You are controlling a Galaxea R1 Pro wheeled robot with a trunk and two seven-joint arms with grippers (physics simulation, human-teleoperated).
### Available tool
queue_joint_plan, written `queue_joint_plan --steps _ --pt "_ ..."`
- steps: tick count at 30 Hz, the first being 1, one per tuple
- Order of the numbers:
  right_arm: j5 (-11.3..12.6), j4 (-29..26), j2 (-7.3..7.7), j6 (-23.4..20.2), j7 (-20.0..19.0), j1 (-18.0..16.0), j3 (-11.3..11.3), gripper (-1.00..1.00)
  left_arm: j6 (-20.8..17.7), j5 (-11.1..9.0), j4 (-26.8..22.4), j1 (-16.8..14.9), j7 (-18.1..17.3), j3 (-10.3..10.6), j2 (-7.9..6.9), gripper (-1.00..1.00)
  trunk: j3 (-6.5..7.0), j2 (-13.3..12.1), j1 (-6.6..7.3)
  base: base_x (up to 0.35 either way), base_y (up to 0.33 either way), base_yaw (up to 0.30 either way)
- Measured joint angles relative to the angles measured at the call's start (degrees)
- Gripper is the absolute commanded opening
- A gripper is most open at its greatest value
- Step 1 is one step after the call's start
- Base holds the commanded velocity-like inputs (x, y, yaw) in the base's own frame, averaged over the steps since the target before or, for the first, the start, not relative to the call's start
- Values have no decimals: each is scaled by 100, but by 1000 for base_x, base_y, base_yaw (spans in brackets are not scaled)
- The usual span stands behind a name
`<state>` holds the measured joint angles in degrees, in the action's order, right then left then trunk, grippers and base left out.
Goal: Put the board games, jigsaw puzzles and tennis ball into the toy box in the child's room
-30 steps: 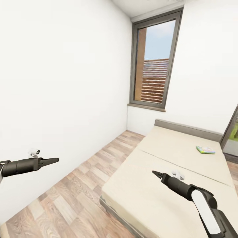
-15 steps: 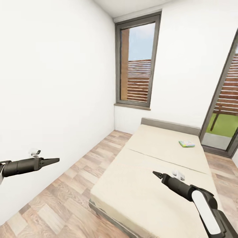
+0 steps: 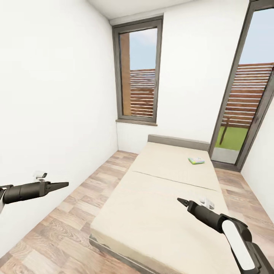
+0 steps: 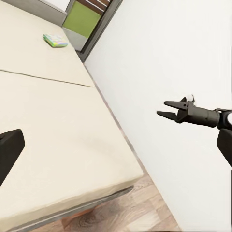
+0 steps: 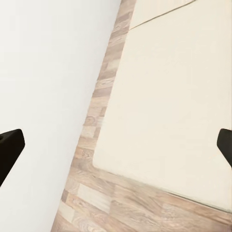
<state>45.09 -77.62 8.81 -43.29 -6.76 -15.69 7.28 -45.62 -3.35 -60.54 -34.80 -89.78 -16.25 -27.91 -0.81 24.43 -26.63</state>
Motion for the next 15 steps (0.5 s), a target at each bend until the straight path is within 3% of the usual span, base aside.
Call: queue_joint_plan --steps 15 --pt "0 0 -1 -2 15 1 1 100 1 1 1 0 0 0 7 100 0 0 0 0 -13 -280"
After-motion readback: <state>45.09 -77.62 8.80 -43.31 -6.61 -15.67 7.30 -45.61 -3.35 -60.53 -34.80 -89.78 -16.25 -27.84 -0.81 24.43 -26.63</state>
